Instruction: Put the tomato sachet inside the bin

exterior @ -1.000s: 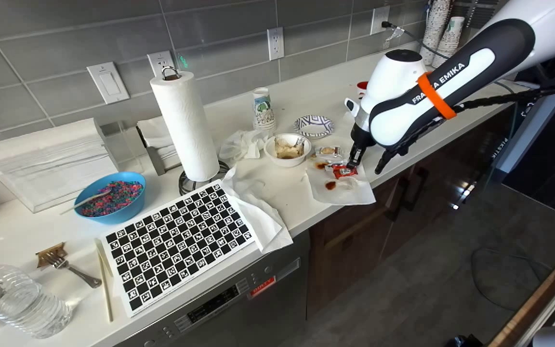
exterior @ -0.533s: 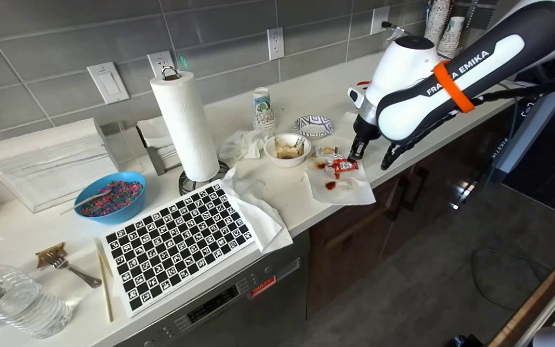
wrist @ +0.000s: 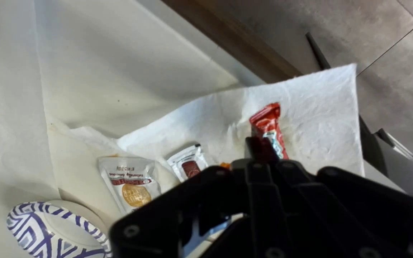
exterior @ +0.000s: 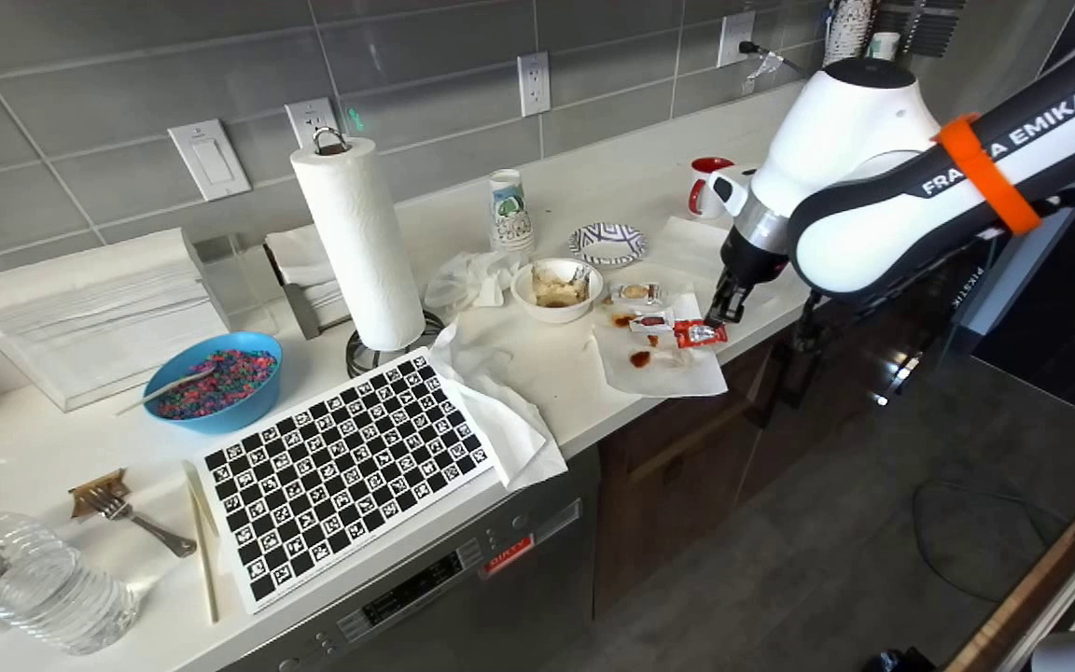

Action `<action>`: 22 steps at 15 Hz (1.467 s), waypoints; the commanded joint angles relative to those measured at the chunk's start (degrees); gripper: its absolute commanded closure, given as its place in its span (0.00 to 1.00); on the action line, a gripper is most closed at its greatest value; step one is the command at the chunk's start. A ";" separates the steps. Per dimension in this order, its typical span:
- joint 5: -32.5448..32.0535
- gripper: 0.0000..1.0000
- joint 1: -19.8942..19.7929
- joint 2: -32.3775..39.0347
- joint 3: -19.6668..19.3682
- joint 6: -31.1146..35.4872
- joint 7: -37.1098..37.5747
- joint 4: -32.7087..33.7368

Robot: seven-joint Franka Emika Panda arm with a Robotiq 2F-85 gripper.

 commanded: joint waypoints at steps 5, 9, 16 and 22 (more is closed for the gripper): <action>2.42 1.00 3.98 -7.32 -5.83 -6.10 -1.39 -10.62; 8.26 1.00 5.71 -0.44 -9.52 -2.04 -5.15 -10.19; 34.53 1.00 6.92 10.13 -6.40 16.75 -22.24 -10.34; 41.58 0.99 6.07 10.12 -3.22 15.71 -26.62 -9.33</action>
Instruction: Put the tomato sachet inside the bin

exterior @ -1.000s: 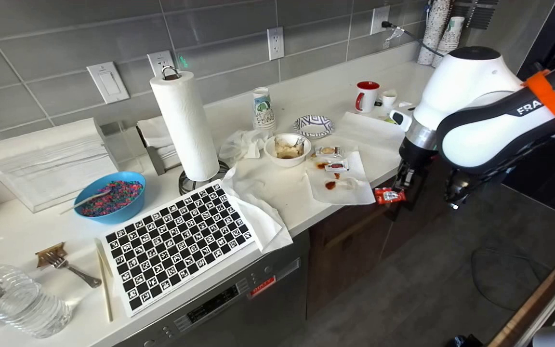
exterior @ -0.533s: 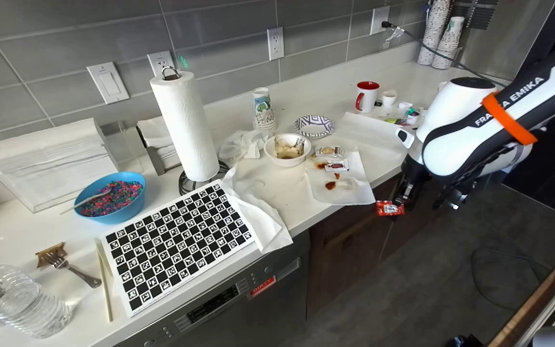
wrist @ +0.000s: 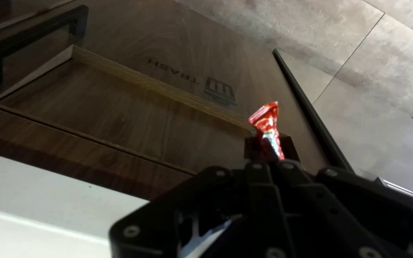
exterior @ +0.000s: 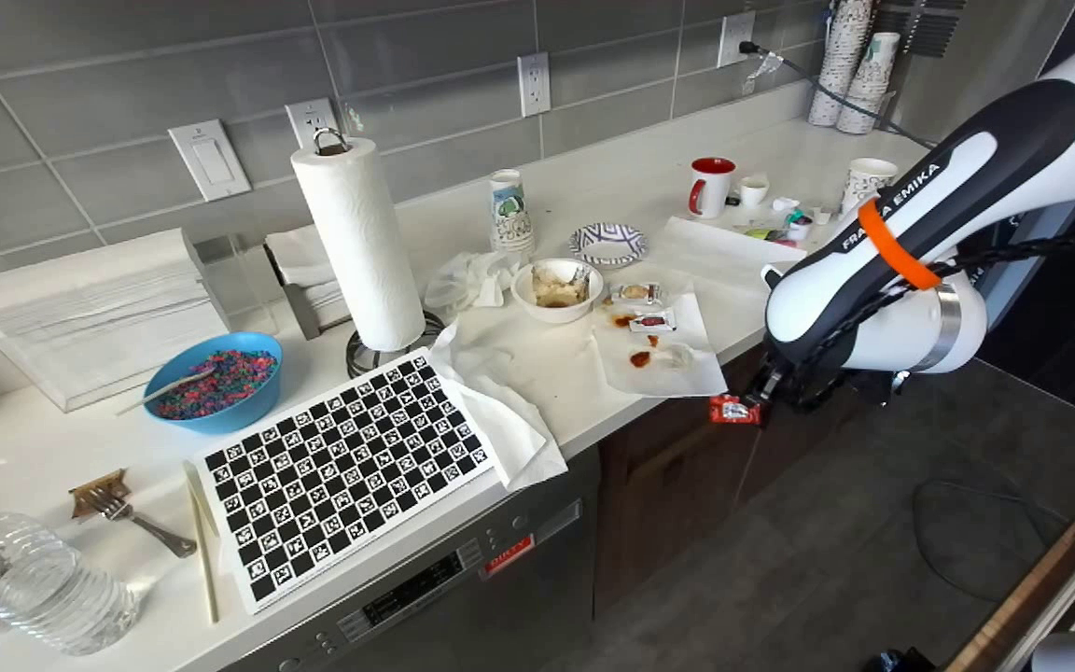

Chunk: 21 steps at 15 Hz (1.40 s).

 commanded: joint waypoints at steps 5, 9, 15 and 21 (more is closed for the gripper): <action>2.22 1.00 -0.08 1.65 1.03 3.64 -1.29 0.76; 6.80 1.00 -1.17 1.75 3.77 7.41 -4.39 0.90; 13.28 1.00 -4.28 2.76 7.40 6.91 -9.99 0.90; 20.29 1.00 -10.91 6.02 11.48 6.51 -21.23 2.61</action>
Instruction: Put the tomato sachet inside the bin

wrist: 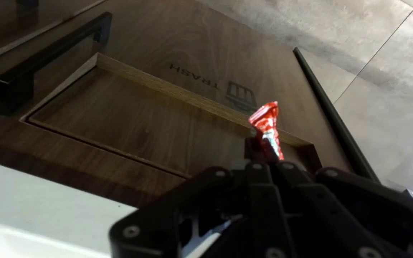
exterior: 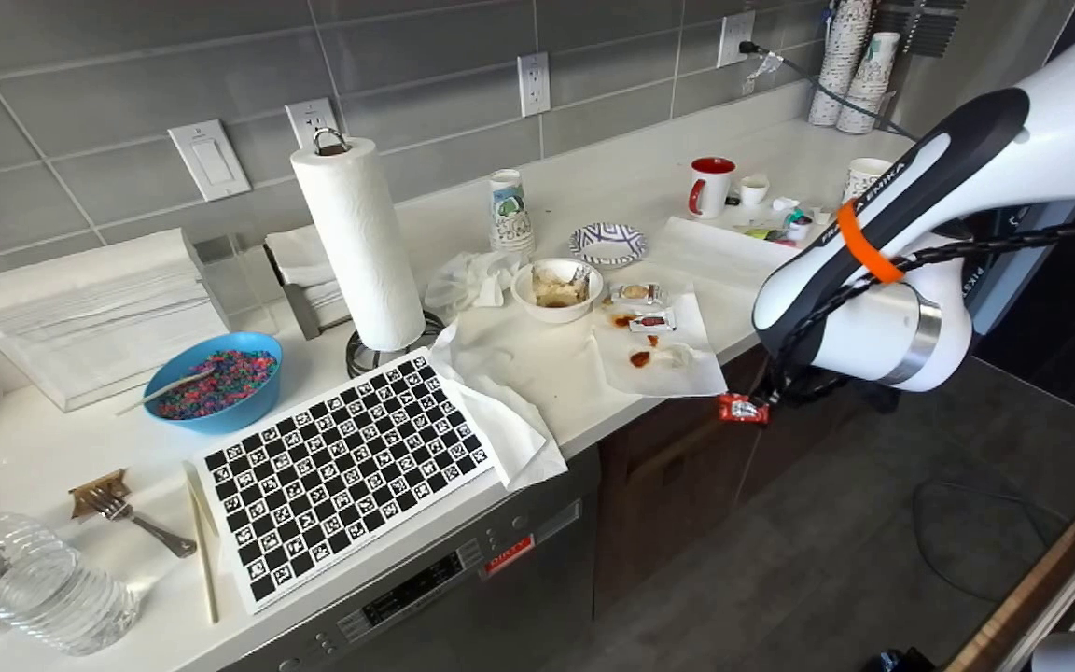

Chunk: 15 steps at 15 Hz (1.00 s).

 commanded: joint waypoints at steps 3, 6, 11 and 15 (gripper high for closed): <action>8.91 1.00 -8.09 4.86 6.89 -0.25 -12.96 3.87; 13.72 1.00 -12.66 9.18 11.01 0.23 -19.74 6.96; 18.46 1.00 -20.44 18.08 16.73 2.60 -30.27 12.21; 17.84 1.00 -21.95 18.31 17.08 1.52 -31.29 12.15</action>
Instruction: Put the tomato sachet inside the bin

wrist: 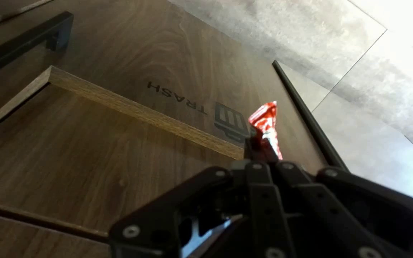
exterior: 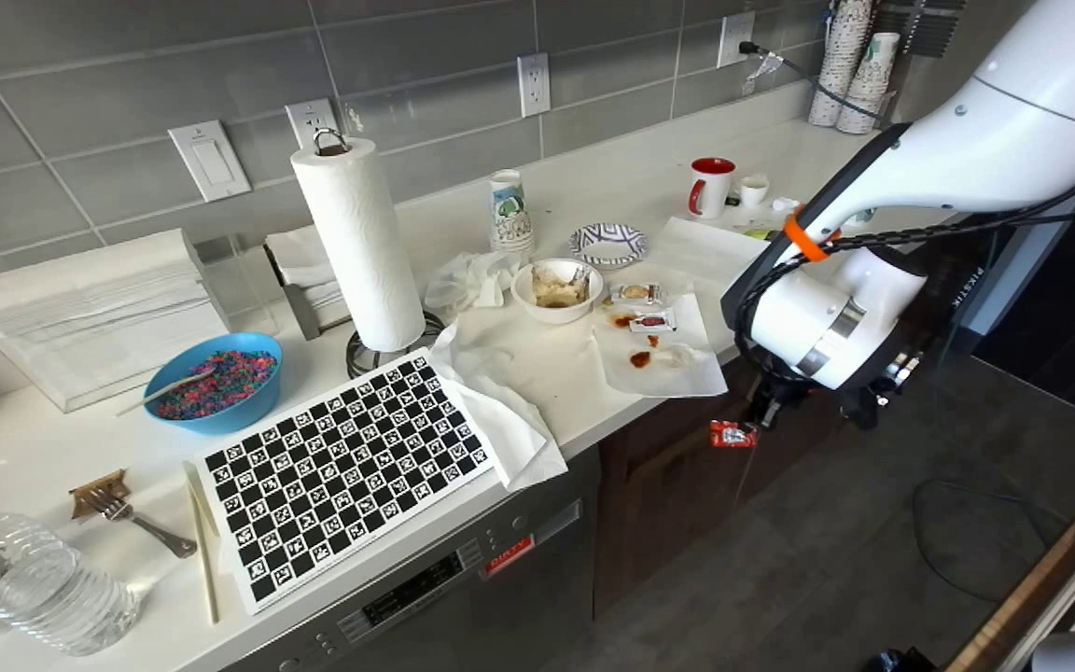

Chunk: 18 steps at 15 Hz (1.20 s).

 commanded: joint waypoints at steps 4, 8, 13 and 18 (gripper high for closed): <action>-0.06 0.99 -0.51 0.99 -0.03 0.09 -0.47 0.70; 1.36 1.00 -2.72 5.39 1.96 4.93 -3.38 5.50; -1.59 1.00 -7.52 10.55 6.73 10.09 -3.54 10.12; -6.00 1.00 -13.16 16.80 11.23 14.00 -3.59 11.74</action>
